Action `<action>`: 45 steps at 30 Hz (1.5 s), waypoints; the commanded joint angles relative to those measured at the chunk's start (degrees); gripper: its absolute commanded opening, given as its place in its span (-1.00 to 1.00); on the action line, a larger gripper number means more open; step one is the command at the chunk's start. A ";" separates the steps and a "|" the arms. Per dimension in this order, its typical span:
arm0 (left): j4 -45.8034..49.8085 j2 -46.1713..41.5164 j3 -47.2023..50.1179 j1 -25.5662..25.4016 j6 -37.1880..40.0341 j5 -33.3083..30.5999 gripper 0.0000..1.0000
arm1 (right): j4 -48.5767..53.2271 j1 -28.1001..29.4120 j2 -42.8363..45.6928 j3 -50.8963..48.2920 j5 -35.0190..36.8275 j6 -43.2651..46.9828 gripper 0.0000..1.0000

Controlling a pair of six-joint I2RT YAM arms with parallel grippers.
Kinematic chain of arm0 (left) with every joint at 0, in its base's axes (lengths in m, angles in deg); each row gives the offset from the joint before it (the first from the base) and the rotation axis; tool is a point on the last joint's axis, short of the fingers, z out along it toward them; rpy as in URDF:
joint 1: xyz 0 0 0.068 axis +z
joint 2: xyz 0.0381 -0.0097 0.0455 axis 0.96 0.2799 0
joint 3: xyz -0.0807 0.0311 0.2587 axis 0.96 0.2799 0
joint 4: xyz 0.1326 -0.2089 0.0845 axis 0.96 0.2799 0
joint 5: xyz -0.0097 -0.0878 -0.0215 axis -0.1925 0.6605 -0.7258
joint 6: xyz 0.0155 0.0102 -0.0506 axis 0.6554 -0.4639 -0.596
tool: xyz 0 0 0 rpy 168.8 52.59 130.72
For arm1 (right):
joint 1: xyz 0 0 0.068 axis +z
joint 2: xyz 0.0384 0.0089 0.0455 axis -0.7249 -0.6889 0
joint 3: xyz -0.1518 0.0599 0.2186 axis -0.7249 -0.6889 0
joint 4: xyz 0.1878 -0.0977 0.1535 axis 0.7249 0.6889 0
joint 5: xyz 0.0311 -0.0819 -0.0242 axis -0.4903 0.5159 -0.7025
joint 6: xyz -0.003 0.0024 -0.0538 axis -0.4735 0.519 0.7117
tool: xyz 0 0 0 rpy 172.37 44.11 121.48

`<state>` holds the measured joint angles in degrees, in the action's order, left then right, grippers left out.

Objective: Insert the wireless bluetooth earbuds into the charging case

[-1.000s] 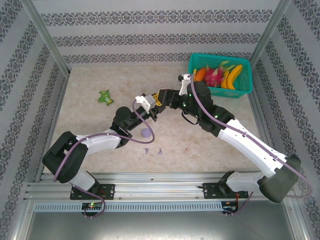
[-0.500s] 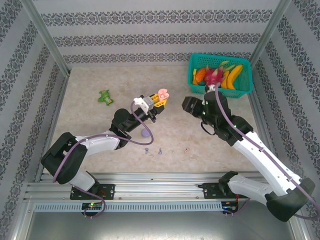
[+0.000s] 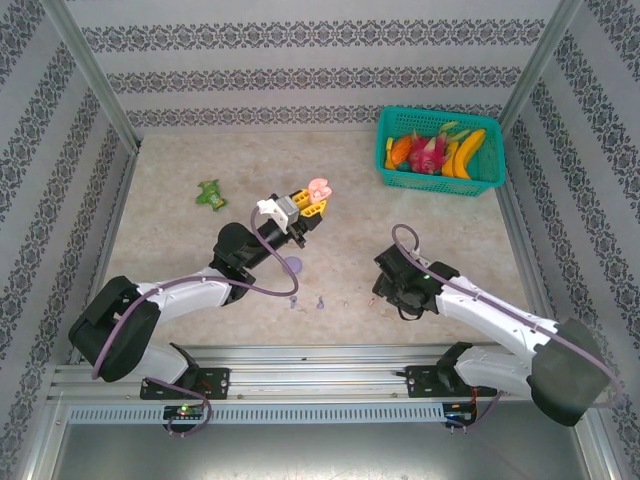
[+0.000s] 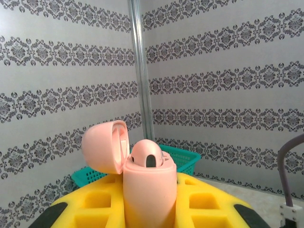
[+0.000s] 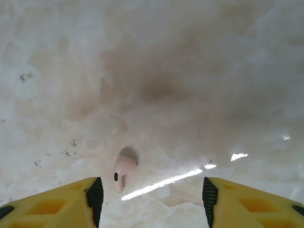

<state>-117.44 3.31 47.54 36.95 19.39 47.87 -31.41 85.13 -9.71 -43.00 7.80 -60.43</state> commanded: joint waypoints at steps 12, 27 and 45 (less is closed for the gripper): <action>-1.48 -2.83 2.44 -0.38 -1.05 -0.01 -1.00 | -4.33 4.10 -12.16 3.38 1.77 -11.45 0.12; -3.24 -1.41 2.67 -0.39 -1.79 0.63 -1.00 | -5.88 5.17 -19.85 6.57 0.51 -10.94 -0.10; -3.73 -1.53 3.12 -0.38 -2.33 0.45 -1.00 | -3.19 5.89 -25.11 11.09 -0.32 1.08 -0.46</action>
<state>-117.54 1.67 50.08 36.95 18.01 47.87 -35.89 90.60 -33.08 -33.95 7.25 -64.32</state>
